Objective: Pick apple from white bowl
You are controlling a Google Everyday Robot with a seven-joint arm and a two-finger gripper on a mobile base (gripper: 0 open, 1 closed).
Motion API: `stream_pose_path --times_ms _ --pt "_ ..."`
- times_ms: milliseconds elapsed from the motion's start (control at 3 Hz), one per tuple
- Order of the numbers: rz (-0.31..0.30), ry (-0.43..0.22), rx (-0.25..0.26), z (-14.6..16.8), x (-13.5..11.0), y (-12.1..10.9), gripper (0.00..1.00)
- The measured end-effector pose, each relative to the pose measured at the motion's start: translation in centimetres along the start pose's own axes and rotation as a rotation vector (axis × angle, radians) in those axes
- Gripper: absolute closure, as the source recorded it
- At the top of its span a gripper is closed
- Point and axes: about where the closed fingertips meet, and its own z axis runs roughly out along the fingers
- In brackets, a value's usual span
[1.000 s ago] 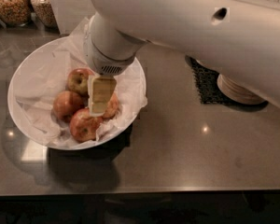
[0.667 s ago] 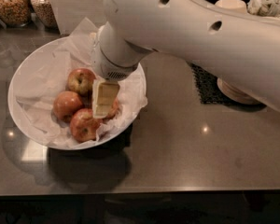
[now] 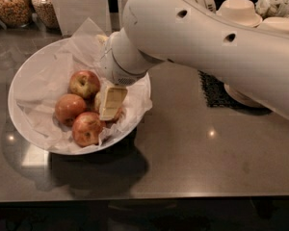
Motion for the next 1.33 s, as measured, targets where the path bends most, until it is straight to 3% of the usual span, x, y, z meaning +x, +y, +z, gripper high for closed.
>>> stream_pose_path --times_ms 333,667,1000,1333 --pt "-0.020 -0.058 -0.056 2.7 -0.9 0.5 0.00" --pt "-0.020 -0.057 -0.056 2.7 -0.9 0.5 0.00" --pt "0.035 -0.016 -0.112 2.6 -0.1 1.9 0.00" --pt "0.115 0.074 -0.239 2.8 1.1 5.2 0.00"
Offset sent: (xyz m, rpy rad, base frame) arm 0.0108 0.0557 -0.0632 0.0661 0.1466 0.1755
